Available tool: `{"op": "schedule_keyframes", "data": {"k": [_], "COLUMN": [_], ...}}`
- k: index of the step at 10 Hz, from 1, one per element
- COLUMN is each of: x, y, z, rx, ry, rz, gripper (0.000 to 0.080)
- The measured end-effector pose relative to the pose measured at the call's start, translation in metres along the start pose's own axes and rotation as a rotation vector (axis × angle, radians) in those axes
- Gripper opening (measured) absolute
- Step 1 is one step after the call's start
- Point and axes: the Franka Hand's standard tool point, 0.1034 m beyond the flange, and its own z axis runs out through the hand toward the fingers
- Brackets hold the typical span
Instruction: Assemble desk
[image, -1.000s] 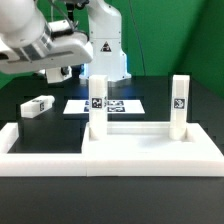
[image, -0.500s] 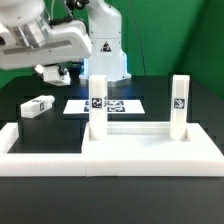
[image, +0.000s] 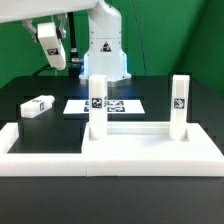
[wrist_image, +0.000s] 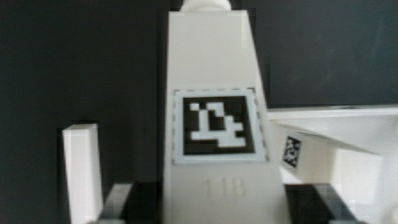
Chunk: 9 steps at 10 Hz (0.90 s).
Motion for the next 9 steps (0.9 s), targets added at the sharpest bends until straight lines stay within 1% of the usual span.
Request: {"op": "schedule_keyframes", "data": {"k": [1, 2, 3, 4, 5, 6, 7, 8, 9], "x": [0.010, 0.026, 0.041, 0.061, 0.073, 0.086, 0.093, 0.097, 0.102], "y": [0.003, 0.003, -0.011, -0.029, -0.045, -0.061, -0.088, -0.115, -0.137], "z": [-0.004, -0.012, -0.025, -0.039, -0.044, -0.051, -0.047, -0.038, -0.033], "rx": [-0.026, -0.057, -0.072, -0.089, -0.095, -0.090, -0.092, -0.080, -0.063], "ry": [0.088, 0.158, 0.221, 0.303, 0.353, 0.462, 0.570, 0.618, 0.662], "rz": [-0.009, -0.022, -0.013, -0.010, -0.009, 0.040, 0.080, 0.100, 0.128], "gripper": [0.0290, 0.0290, 0.0290, 0.0290, 0.0290, 0.0290, 0.0290, 0.0290, 0.0290]}}
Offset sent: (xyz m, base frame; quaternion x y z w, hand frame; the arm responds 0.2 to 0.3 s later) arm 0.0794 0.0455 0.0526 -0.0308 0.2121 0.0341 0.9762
